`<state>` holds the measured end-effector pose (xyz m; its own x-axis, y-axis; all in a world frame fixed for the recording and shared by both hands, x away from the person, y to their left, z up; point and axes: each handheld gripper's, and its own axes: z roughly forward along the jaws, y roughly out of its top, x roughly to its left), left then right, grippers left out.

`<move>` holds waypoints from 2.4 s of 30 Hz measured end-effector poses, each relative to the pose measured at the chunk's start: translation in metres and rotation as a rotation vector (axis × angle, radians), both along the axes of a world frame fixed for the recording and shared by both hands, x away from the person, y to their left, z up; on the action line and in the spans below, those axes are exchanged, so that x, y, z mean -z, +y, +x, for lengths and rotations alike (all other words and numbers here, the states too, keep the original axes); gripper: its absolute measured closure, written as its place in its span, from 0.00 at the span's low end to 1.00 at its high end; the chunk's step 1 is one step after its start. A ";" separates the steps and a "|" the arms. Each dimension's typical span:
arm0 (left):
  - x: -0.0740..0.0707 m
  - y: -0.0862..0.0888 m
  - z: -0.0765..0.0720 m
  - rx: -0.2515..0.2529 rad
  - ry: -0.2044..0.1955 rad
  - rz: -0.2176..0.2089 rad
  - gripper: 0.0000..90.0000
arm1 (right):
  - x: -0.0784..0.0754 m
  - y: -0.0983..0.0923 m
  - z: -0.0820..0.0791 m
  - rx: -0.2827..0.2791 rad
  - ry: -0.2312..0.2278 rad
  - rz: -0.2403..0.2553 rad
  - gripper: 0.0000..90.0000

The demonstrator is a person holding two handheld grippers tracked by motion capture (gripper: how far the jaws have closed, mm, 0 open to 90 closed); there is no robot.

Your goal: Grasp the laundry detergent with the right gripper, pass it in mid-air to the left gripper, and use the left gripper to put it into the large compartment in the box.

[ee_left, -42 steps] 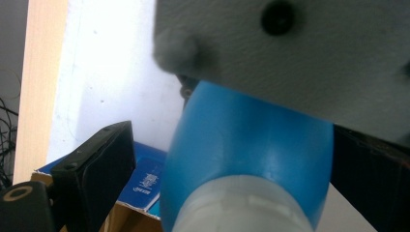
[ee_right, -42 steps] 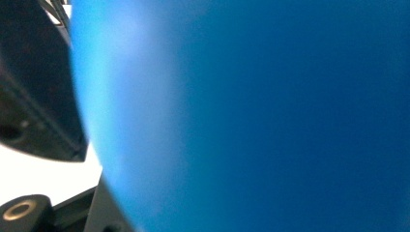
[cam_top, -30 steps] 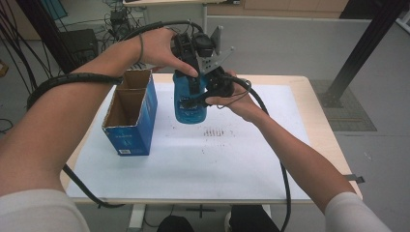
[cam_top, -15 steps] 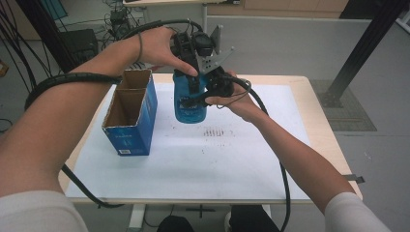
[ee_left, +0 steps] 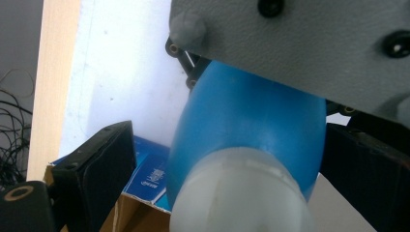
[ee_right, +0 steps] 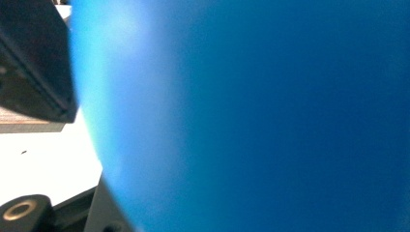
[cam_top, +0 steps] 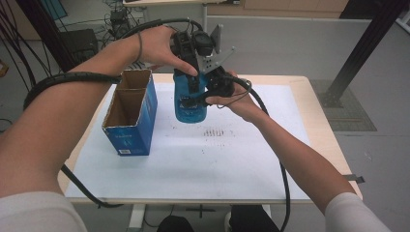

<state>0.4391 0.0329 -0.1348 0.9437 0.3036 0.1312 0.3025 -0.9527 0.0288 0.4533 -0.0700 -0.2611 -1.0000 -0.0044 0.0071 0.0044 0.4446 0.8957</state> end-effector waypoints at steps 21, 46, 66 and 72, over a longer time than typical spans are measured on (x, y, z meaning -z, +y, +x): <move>-0.001 0.002 -0.001 0.004 -0.010 -0.004 0.08 | 0.001 0.003 -0.001 -0.006 0.000 -0.001 0.50; -0.001 0.002 -0.001 0.019 -0.011 -0.002 0.12 | 0.001 0.003 -0.002 -0.010 -0.005 -0.002 0.50; 0.005 0.004 -0.003 0.031 0.054 0.006 0.22 | 0.000 0.002 -0.005 -0.026 -0.004 0.002 0.50; 0.005 0.004 -0.002 0.041 0.069 0.008 0.27 | -0.001 0.002 -0.006 -0.046 0.001 0.014 0.50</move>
<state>0.4366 0.0365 -0.1395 0.9623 0.2633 0.0676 0.2638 -0.9646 0.0013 0.4476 -0.0683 -0.2605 -0.9987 -0.0507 0.0076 -0.0150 0.4316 0.9019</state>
